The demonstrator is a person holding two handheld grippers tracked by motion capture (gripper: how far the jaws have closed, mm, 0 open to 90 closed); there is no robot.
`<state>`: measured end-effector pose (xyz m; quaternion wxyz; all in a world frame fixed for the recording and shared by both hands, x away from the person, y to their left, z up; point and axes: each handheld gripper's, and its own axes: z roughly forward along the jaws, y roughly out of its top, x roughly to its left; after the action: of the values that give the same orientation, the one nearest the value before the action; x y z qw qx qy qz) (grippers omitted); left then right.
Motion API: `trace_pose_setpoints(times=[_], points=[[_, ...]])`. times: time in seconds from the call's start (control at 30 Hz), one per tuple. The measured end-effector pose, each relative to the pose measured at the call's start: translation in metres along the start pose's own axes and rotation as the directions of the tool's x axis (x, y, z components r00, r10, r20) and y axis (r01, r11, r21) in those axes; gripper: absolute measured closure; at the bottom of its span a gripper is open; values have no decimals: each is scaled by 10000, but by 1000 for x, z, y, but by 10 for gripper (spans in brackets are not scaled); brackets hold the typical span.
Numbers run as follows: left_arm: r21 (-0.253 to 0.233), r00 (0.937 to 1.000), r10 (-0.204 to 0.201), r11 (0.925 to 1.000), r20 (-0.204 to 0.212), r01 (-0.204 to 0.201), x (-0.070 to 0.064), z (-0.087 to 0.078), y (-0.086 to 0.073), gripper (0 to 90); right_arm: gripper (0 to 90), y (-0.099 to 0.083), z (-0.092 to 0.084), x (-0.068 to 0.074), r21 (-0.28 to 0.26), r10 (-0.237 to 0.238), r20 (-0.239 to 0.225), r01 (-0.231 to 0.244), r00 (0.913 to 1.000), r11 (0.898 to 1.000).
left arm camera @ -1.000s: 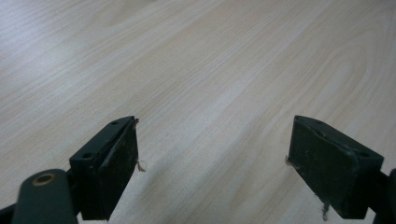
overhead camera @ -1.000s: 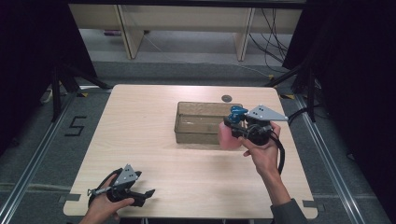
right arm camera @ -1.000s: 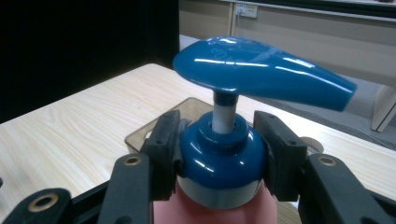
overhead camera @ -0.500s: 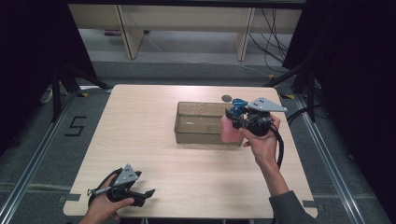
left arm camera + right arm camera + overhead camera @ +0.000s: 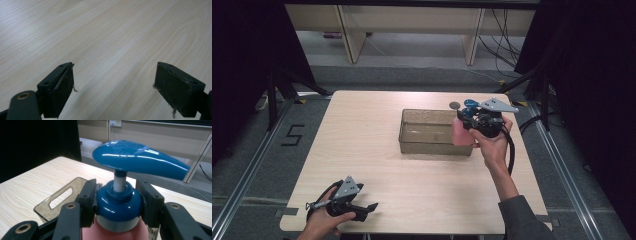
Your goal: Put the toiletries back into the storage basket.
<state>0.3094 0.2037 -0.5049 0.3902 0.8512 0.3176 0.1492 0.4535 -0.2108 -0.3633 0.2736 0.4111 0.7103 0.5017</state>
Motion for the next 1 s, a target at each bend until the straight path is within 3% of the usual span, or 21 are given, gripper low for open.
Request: trace_pose_setpoints(times=[0.03, 0.07, 0.1, 0.17, 0.27, 0.47, 0.53, 0.57, 0.63, 0.73, 0.9, 1.0], points=[[13, 10000, 32, 10000, 8, -32, 0, 0, 0, 154, 537, 0, 1, -2, -18, -117, 149, 118, 9998, 9999], [15, 10000, 13, 10000, 21, -13, 0, 0, 0, 154, 537, 0, 2, -2, 2, 89, 61, -89, 9999, 10000], [-107, 9995, -291, 9995, 159, 293, -3, 1, 0, 154, 537, 0, 5, -4, -17, 33, 70, -33, 10000, 10000], [-106, 9994, -295, 9995, 158, 297, -3, 1, 0, 154, 537, -1, 6, -4, 55, 182, 7, -183, 9998, 9998], [-3, 10000, 7, 10000, -2, -7, 0, 0, 0, 154, 537, -2, 10, -7, 49, 361, 130, -362, 9993, 9993], [4, 10000, -5, 10000, 15, 5, 0, 0, 0, 154, 537, -5, 18, -12, 210, 523, 407, -531, 9978, 9984], [-29, 10000, -71, 10000, 43, 71, 0, 0, 0, 154, 536, -6, 21, -14, 175, 394, 484, -402, 9981, 9990], [-127, 9994, -315, 9994, 117, 317, -2, 0, 0, 154, 537, -7, 23, -16, 276, 290, 522, -305, 9982, 9992], [-123, 9995, -294, 9995, 115, 295, -2, 0, 0, 154, 537, -8, 26, -17, 287, 201, 599, -218, 9980, 9993], [-125, 9995, -296, 9995, 121, 298, -2, 0, 0, 154, 536, -9, 27, -17, 362, 465, 596, -487, 9971, 9982], [-120, 9995, -297, 9995, 111, 298, -2, 0, 0, 154, 537, -11, 31, -18, 416, 184, 668, -212, 9976, 9989], [-126, 9995, -297, 9995, 121, 299, -2, 0, 0, 154, 537, -13, 33, -17, 369, 321, 618, -345, 9976, 9987]])
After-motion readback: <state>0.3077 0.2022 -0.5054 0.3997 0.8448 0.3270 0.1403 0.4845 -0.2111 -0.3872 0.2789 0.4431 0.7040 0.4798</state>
